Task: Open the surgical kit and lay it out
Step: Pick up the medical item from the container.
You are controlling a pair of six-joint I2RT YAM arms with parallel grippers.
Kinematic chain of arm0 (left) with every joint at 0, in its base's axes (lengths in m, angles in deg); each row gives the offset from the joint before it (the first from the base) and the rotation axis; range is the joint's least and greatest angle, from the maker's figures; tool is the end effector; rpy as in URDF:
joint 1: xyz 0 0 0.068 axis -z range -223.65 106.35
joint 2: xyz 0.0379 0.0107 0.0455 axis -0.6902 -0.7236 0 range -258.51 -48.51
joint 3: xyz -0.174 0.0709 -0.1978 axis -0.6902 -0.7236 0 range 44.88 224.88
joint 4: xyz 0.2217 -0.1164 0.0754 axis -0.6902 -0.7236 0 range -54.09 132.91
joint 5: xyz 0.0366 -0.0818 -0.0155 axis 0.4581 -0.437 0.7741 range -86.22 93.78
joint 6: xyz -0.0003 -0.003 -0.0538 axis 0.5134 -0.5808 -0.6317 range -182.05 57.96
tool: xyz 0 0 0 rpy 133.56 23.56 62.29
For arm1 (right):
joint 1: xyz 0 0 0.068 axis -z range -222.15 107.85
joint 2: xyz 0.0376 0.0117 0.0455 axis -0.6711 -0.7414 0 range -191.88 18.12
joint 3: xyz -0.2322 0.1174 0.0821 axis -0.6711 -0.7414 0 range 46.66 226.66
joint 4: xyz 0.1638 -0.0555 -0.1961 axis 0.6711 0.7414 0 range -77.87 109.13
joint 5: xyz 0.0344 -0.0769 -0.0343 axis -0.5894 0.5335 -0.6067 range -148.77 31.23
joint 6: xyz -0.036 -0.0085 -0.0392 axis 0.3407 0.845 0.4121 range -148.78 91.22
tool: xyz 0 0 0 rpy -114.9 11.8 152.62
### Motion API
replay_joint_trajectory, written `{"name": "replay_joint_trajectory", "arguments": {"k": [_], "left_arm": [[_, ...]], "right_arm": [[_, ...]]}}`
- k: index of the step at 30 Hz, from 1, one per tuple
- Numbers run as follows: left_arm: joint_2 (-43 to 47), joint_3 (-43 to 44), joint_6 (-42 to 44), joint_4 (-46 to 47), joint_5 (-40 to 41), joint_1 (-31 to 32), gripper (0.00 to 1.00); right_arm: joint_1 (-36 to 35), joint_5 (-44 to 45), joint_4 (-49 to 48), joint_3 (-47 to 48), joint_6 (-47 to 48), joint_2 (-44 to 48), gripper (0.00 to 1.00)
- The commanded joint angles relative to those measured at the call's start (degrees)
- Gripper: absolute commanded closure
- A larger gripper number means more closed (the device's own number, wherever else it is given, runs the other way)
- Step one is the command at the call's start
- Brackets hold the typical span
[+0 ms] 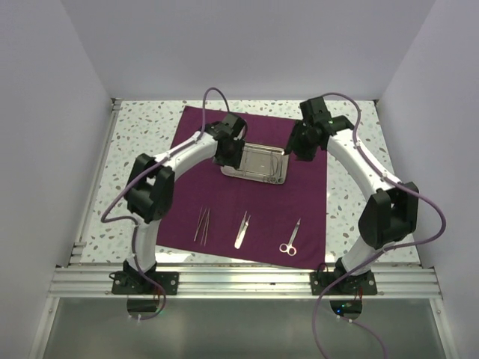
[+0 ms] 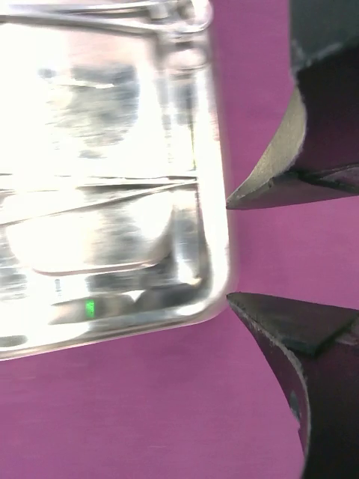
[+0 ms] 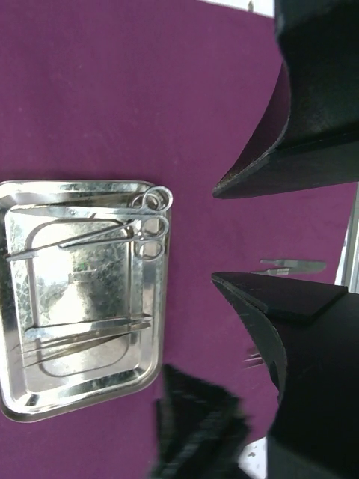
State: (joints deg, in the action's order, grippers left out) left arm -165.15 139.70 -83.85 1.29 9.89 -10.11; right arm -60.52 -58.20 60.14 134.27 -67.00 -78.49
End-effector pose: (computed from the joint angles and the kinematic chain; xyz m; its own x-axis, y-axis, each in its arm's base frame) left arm 0.3664 -0.2384 0.2163 -0.8815 0.1412 -0.4505 0.1963 0.9775 -0.0776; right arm 0.3432 0.1135 0.3047 -0.8171 0.3806 -0.4330 0.2490 0.9104 0.3303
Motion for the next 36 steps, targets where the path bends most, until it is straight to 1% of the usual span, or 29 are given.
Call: {"name": "replay_joint_trajectory", "arguments": {"k": [1, 2, 5, 9, 14, 21, 25, 29, 32, 36], "left_arm": [[-5.78, 7.81, 3.26, 1.72, -1.01, -1.54, 0.49], [-8.49, 10.53, 3.34, 1.64, -1.1, -1.55, 0.5], [-12.54, 14.93, 3.26, 1.64, -2.32, -1.64, 0.51], [-15.72, 19.07, 2.73, 2.68, -4.43, -1.64, 0.52], [-17.39, 21.62, 2.73, 2.16, -5.05, -1.64, 0.55], [-15.55, 22.59, 2.38, 1.81, -4.97, -1.72, 0.54], [-17.82, 24.43, 2.38, 1.46, -5.49, -1.72, 0.54], [-19.94, 24.79, 2.2, 1.11, -5.14, -1.72, 0.56], [-21.08, 24.53, 2.2, 1.37, -4.18, -1.72, 0.6], [-22.75, 24.97, 2.29, 0.93, -3.65, -1.72, 0.62]], "right_arm": [[-0.17, 2.76, 1.82, -0.95, 3.32, 4.51, 0.52], [-0.17, 3.02, 2.26, -1.3, 3.5, 4.94, 0.52], [-0.17, 4.43, 2.97, -2.18, 4.64, 5.74, 0.53], [-0.09, 4.96, 3.06, -4.81, 5.34, 6.35, 0.53], [-0.17, 5.13, 2.53, -6.4, 5.7, 6.35, 0.53], [-0.09, 5.75, 2.53, -6.75, 6.4, 5.65, 0.53], [-0.09, 5.49, 2.53, -6.49, 6.4, 5.21, 0.53], [-0.09, 5.75, 3.14, -5.7, 6.84, 5.04, 0.54], [-0.17, 6.01, 3.67, -5.26, 7.1, 5.04, 0.54], [-0.17, 6.28, 3.93, -5.26, 7.37, 5.48, 0.54]]}}
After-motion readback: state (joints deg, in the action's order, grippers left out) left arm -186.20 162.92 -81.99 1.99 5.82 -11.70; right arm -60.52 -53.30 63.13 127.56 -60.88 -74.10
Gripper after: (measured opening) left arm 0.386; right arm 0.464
